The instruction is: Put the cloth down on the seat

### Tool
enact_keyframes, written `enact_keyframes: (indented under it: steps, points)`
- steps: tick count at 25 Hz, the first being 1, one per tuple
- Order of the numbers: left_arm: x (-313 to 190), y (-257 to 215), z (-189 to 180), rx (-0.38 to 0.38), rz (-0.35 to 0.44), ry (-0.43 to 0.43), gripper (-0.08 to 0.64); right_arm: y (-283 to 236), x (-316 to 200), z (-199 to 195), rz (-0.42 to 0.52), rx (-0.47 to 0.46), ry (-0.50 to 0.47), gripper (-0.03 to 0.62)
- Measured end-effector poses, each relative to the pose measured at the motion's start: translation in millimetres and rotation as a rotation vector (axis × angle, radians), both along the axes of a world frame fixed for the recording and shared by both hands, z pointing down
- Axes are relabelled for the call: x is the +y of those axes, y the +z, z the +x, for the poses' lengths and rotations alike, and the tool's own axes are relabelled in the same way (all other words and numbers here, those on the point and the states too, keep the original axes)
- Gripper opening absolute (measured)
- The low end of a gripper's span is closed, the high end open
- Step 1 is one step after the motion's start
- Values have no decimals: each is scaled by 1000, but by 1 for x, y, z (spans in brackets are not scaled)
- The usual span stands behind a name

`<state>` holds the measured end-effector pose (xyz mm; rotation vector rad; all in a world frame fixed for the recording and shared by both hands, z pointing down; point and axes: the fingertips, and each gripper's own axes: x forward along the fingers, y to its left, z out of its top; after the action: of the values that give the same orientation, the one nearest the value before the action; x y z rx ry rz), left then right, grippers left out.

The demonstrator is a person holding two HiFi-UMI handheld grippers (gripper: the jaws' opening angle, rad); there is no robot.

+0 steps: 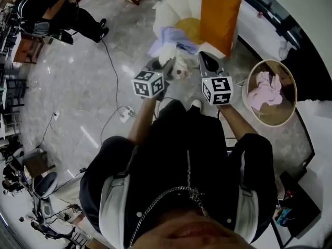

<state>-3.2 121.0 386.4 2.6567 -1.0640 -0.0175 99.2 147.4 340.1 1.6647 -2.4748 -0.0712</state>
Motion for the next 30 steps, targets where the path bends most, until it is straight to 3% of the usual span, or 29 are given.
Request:
enact_keyframes:
  steps: [20, 30]
  points:
    - [-33, -7, 10, -2, -8, -29, 95, -7, -38, 14, -15, -9, 6, 2]
    - [-77, -9, 11, 17, -24, -1, 95, -7, -80, 9, -41, 2, 28, 2]
